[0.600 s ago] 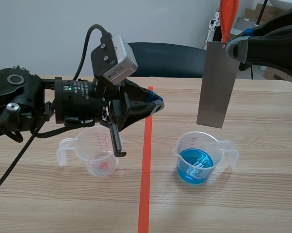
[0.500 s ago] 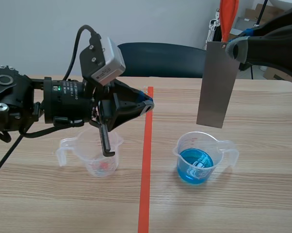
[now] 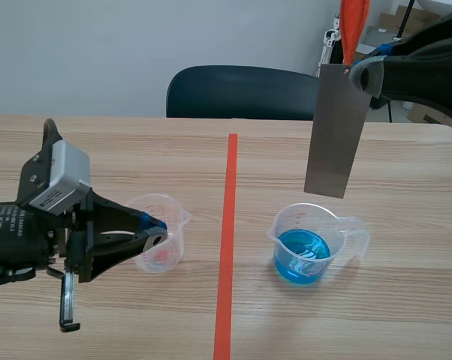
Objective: Do the redox reaction experiment. move the plate over the left beaker
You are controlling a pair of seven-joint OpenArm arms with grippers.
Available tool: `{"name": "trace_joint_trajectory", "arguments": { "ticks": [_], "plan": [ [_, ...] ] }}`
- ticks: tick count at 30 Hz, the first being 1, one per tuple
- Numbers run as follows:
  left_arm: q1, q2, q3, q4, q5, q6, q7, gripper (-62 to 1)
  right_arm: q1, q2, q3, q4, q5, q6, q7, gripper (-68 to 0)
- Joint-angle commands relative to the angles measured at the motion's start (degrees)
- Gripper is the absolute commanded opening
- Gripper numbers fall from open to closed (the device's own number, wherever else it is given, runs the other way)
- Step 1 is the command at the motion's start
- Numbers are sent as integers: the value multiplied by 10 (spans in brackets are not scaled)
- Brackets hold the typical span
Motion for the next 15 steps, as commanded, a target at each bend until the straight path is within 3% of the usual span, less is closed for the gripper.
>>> {"name": "trace_joint_trajectory", "arguments": {
  "ticks": [1, 15],
  "plan": [
    [10, -4, -20, 6, -8, 3, -23, -573, 12, 5, 12, 4, 7, 7, 12, -658],
    [107, -30, -138, 12, -8, 3, -91, -573, 12, 5, 12, 4, 7, 7, 12, -658]
  ]
}}
